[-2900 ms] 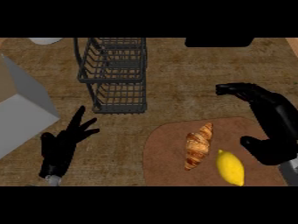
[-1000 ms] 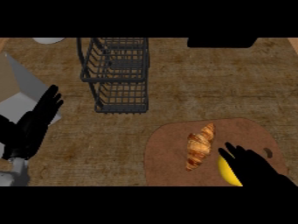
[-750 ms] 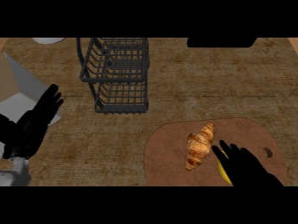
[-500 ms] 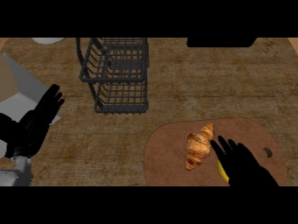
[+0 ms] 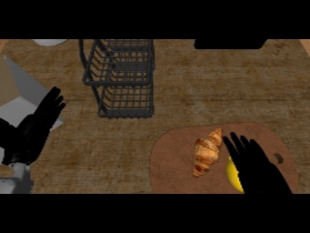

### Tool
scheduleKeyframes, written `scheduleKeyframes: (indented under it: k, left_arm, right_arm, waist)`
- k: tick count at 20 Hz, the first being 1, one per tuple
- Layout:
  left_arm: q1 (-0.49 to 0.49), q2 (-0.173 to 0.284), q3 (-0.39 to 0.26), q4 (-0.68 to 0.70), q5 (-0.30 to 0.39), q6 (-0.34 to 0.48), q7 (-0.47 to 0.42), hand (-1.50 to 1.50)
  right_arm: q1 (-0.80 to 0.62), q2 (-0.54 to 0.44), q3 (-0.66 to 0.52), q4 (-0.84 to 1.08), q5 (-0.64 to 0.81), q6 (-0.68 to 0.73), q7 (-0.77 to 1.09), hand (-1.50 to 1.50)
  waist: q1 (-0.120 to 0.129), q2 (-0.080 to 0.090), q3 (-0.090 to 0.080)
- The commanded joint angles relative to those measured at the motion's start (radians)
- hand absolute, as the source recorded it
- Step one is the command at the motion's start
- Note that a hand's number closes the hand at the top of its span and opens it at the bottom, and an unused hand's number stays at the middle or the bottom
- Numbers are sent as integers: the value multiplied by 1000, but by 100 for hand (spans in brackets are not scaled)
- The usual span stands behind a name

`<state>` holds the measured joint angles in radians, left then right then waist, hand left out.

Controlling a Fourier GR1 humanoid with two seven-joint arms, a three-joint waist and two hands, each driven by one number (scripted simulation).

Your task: Pick the lemon from the cutting board and place it in the tiered basket

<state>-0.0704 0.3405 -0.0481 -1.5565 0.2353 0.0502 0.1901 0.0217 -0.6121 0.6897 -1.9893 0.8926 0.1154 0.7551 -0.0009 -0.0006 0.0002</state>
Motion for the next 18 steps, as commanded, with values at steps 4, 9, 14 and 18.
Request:
scheduleKeyframes:
  k: [4, 9, 14, 18]
  left_arm:
    - [29, -40, 15, -9, -32, -23, -1, 0]
    - [-19, -24, 44, 19, -26, -49, -1, 0]
    - [-30, -80, 19, 26, -84, 2, 9, 0]
    - [-22, -58, 50, -18, -55, -48, 56, 0]
  right_arm:
    - [35, 18, -68, 29, 20, 87, -65, -150]
    - [94, 10, -9, 97, 35, 93, -132, 150]
    - [1, 89, 17, 203, 144, 100, -155, 150]
    - [53, 32, -33, 144, 183, 76, -215, 150]
  waist:
    - [0, 0, 0]
    - [-4, 0, 0]
    - [0, 1, 0]
    - [-2, 0, 0]
